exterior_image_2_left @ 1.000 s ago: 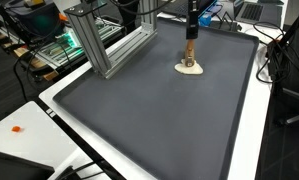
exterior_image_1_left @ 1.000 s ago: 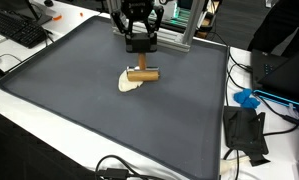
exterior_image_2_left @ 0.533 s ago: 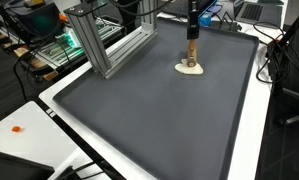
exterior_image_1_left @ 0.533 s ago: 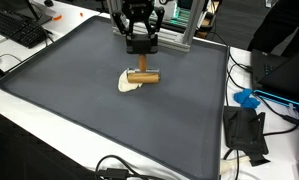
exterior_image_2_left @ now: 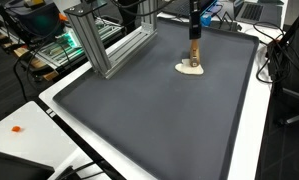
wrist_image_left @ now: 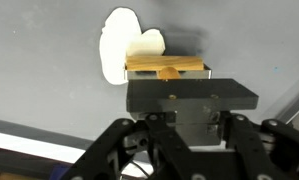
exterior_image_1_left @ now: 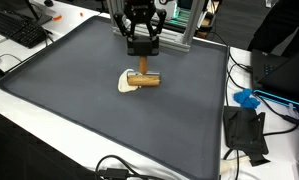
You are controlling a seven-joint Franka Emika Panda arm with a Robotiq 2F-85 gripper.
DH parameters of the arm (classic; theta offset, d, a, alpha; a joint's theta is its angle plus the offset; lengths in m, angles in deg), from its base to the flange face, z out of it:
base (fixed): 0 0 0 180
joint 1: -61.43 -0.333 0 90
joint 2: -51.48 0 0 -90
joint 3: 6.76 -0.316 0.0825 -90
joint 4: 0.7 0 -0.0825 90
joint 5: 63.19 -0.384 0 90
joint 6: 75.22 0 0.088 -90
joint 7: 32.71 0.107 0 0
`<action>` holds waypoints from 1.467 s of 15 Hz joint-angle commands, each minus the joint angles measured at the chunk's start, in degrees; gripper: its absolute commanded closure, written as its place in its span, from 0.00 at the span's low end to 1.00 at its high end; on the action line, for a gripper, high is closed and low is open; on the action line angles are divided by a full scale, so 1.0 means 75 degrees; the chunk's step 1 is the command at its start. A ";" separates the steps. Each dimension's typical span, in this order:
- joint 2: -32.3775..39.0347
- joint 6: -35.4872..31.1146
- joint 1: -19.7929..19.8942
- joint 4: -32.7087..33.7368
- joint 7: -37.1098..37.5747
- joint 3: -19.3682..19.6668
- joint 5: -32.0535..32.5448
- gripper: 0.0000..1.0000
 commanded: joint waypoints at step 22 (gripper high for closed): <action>0.0169 0.0454 -0.0011 0.0034 0.1860 0.0183 0.0817 0.76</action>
